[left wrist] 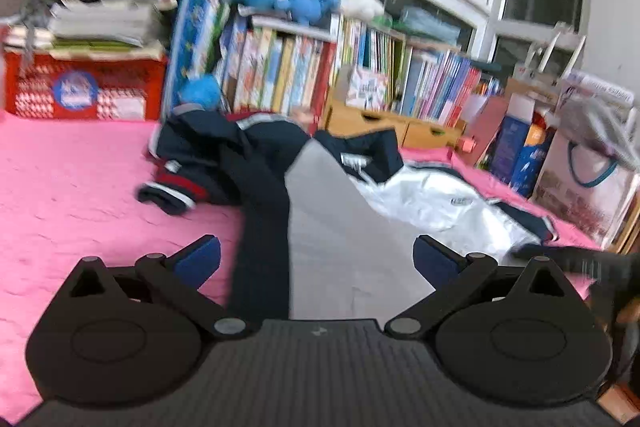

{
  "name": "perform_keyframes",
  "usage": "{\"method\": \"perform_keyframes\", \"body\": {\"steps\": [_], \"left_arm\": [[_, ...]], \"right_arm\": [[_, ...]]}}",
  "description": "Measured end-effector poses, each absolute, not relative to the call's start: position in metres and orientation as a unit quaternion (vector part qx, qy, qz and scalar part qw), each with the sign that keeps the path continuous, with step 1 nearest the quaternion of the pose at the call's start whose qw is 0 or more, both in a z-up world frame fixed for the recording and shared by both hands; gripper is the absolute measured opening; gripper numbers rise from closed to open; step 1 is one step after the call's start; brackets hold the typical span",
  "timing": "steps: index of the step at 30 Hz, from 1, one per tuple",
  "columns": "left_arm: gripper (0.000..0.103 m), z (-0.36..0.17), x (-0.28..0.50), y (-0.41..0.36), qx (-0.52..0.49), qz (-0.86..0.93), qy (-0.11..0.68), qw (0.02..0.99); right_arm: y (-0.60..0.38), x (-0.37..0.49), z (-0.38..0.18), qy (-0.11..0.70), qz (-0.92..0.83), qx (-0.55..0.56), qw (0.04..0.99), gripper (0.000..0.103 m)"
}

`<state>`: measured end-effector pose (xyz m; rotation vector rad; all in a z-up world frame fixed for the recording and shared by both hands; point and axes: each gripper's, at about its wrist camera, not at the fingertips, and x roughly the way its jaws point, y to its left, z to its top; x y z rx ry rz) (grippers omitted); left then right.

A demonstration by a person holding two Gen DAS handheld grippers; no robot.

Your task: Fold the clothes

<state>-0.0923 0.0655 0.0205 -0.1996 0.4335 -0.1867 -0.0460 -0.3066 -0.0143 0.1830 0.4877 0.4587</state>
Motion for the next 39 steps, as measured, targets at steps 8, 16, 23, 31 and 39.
{"method": "perform_keyframes", "body": {"steps": [8,16,23,31,39], "left_arm": [[0.103,-0.022,-0.063,0.029,0.001,-0.009,0.291,0.957],[0.103,-0.036,-0.066,0.028,-0.001,0.003,0.282,0.960],[0.103,-0.035,-0.063,0.027,-0.002,0.002,0.281,0.960],[0.103,-0.037,-0.065,0.026,0.001,0.003,0.275,0.961],[0.103,-0.037,-0.068,0.028,0.001,-0.001,0.272,0.962]], "right_arm": [[-0.461,0.041,-0.046,0.258,-0.083,0.316,0.909,0.094],[-0.442,0.117,-0.022,0.281,-0.061,0.238,0.928,0.011],[-0.476,0.137,0.120,0.062,-0.305,-0.113,0.943,0.010],[-0.504,0.141,0.125,0.168,-0.211,-0.124,0.955,0.103],[-0.441,0.121,0.033,0.238,-0.202,-0.280,0.908,0.103]]}}
